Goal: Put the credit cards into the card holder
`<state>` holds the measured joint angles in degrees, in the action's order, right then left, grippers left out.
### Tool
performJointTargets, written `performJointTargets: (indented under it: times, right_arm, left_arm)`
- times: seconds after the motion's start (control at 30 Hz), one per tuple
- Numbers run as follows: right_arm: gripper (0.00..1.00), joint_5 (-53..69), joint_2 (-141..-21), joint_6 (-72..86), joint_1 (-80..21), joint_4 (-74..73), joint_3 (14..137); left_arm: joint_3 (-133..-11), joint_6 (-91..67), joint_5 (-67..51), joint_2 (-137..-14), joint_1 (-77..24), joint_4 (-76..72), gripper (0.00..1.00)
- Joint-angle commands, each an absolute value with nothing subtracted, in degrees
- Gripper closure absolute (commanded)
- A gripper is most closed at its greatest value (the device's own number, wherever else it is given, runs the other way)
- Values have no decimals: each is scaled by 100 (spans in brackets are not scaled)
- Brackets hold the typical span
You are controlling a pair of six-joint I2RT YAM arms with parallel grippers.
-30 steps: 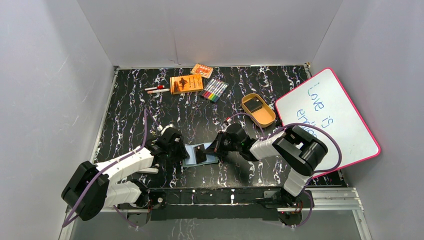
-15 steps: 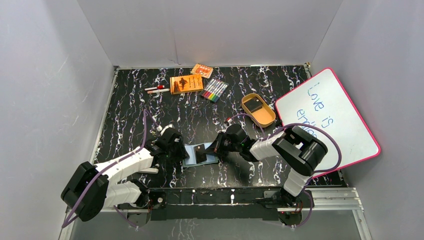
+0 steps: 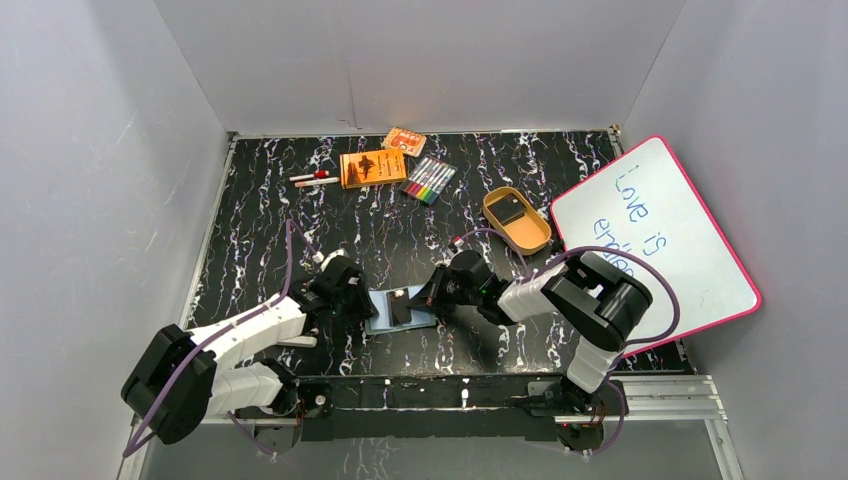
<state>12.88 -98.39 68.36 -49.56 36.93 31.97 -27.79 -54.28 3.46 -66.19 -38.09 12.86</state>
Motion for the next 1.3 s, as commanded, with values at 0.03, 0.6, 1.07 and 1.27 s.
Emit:
performJointTargets:
  times: [0.03,0.6,1.07,1.27]
  right_arm:
    - [100,1233,-10029,6790,-5136,3803,3248]
    - [100,1530,-10348,6579,-5394,3781,3692]
    - [69,1404,-10260,6521,-5525,3254,3895]
    - [54,1321,-10011,6359,-5527,2987,3912]
  left_arm:
    - [-2637,-5482,271,-6567,-3822,1626,62]
    - [-2566,-5529,232,-6469,-3823,1545,63]
    - [-2558,-5636,212,-6443,-3823,1403,64]
    - [-2524,-5686,245,-6458,-3823,1371,64]
